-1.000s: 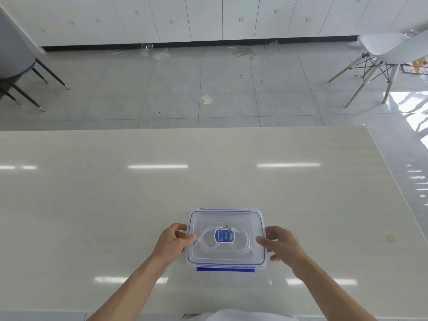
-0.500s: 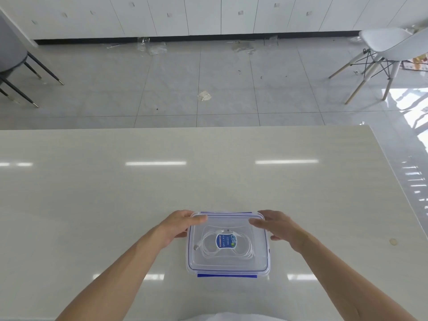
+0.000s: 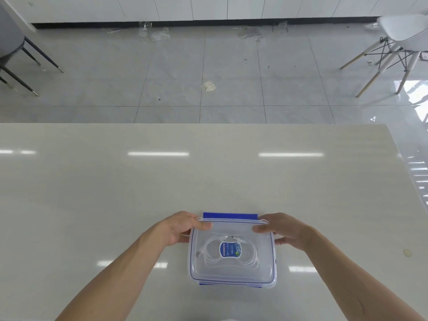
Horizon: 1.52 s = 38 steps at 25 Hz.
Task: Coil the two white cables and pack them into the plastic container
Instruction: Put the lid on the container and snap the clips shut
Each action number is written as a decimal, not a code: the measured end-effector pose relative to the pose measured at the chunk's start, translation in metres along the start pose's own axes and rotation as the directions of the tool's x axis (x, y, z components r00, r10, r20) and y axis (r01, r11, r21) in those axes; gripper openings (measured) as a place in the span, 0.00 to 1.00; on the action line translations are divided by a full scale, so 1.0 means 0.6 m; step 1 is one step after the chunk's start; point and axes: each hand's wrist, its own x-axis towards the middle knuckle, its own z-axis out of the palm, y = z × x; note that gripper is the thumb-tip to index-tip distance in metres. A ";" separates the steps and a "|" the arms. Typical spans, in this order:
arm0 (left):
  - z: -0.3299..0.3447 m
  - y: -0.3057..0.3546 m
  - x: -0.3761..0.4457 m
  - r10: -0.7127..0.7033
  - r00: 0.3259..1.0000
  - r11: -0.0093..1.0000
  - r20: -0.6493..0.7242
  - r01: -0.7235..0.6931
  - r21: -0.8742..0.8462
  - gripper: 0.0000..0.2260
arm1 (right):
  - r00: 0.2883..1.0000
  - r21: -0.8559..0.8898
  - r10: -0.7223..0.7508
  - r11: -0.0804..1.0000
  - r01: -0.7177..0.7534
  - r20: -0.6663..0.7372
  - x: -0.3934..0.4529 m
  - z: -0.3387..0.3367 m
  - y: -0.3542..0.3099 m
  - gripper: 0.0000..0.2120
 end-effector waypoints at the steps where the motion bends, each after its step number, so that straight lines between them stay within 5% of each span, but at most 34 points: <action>1: 0.000 0.001 0.002 -0.008 1.000 1.000 0.009 0.008 -0.008 0.13 | 1.000 0.029 0.000 1.000 0.000 0.010 0.002 0.000 0.000 0.24; 8: 0.009 -0.013 0.002 0.149 0.988 0.988 -0.051 -0.151 -0.036 0.15 | 0.991 0.084 -0.112 0.989 0.119 -0.078 0.003 0.009 0.016 0.20; 12: 0.025 -0.042 -0.002 0.365 0.909 0.930 -0.203 -0.367 0.027 0.13 | 0.933 0.047 -0.270 0.956 0.289 -0.237 -0.002 0.026 0.040 0.16; 17: 0.037 -0.064 -0.006 0.479 0.843 0.873 -0.243 -0.487 0.030 0.14 | 0.897 0.032 -0.350 0.928 0.372 -0.271 -0.010 0.044 0.056 0.14; 32: 0.054 -0.073 -0.012 0.542 0.785 0.835 -0.299 -0.544 0.084 0.10 | 0.827 -0.007 -0.420 0.893 0.450 -0.374 -0.012 0.071 0.072 0.11; 35: 0.061 -0.076 -0.021 0.549 0.774 0.835 -0.315 -0.503 0.221 0.17 | 0.810 -0.049 -0.405 0.904 0.425 -0.425 -0.017 0.078 0.075 0.17; 38: 0.067 -0.089 -0.040 0.457 0.815 0.889 -0.357 -0.427 0.165 0.26 | 0.838 -0.011 -0.308 0.940 0.340 -0.450 -0.040 0.086 0.093 0.25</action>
